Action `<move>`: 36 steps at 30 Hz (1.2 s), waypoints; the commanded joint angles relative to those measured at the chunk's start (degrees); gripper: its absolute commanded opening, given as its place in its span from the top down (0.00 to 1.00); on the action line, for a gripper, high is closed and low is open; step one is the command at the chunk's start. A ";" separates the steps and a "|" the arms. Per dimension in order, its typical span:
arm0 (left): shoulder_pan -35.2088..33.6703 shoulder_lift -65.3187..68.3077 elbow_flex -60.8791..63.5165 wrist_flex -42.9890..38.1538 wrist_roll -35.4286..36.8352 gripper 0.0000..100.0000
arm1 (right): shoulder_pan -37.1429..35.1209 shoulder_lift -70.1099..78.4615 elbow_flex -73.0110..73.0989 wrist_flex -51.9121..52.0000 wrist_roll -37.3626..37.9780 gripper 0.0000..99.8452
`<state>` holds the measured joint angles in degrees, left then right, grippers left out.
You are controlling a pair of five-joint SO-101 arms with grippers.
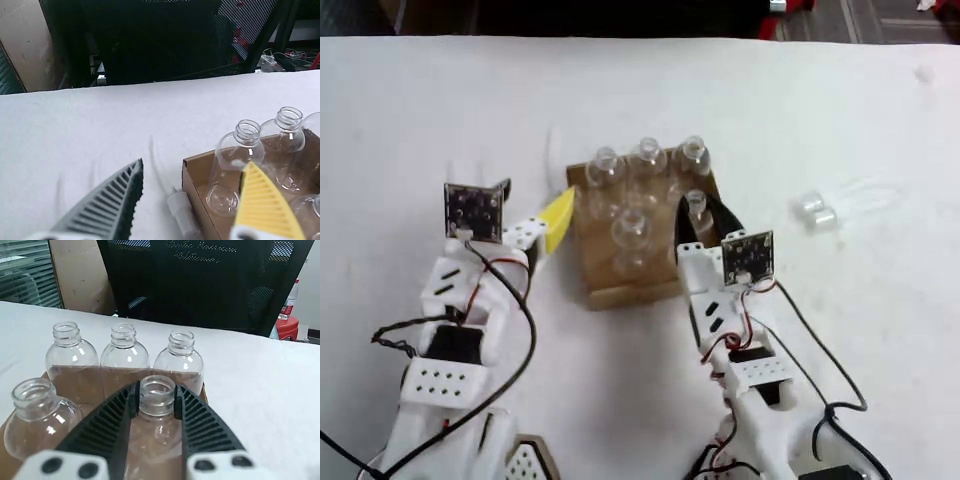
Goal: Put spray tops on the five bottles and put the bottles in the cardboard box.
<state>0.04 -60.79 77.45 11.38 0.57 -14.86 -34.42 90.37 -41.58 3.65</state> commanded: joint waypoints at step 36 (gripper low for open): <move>0.57 -1.89 -0.62 -1.49 -0.79 0.71 | -0.31 -0.40 2.02 -1.71 1.23 0.82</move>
<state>0.04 -60.79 77.45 11.38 0.57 -15.03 -34.42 92.66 -42.11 4.26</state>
